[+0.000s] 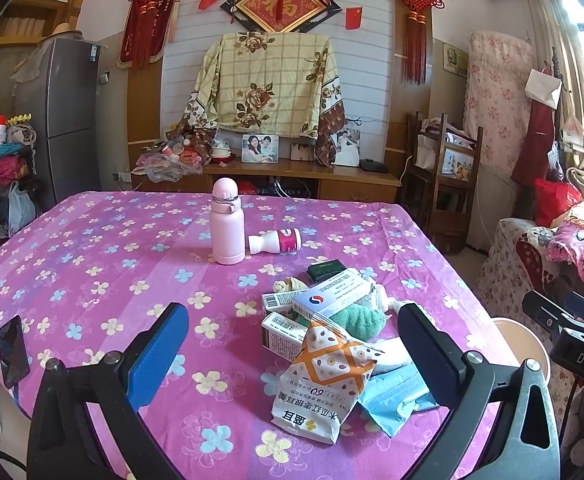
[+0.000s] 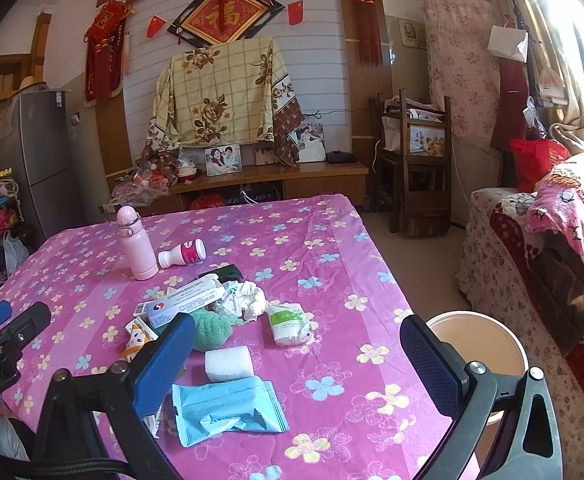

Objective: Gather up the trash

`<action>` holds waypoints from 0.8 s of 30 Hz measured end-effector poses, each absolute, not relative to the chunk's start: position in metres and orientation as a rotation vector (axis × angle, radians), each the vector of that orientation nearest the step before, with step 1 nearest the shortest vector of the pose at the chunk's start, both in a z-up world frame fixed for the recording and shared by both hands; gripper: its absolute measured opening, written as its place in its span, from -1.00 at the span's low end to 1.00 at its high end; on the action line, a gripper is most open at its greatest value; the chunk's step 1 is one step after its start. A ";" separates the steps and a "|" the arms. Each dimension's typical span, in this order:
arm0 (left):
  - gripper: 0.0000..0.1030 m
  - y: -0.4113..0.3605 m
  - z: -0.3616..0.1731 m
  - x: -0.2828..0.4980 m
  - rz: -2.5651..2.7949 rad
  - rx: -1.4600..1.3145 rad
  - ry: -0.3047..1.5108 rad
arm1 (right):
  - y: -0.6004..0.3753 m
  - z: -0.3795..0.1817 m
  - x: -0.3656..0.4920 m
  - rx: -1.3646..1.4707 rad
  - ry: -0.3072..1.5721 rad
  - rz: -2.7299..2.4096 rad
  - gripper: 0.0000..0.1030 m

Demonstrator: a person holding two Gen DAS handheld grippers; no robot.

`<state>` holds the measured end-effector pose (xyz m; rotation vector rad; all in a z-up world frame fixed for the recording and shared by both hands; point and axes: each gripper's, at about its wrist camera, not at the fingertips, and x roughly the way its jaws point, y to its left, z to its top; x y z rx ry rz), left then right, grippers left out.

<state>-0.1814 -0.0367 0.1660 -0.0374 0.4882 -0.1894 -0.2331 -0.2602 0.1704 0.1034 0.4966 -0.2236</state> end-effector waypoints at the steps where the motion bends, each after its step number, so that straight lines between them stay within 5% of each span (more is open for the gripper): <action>1: 1.00 -0.037 0.166 -0.182 -0.189 -0.038 0.487 | -0.260 0.170 -0.234 0.098 0.493 -0.226 1.00; 24: 1.00 -0.034 0.168 -0.181 -0.185 -0.043 0.481 | -0.261 0.174 -0.233 0.107 0.487 -0.223 1.00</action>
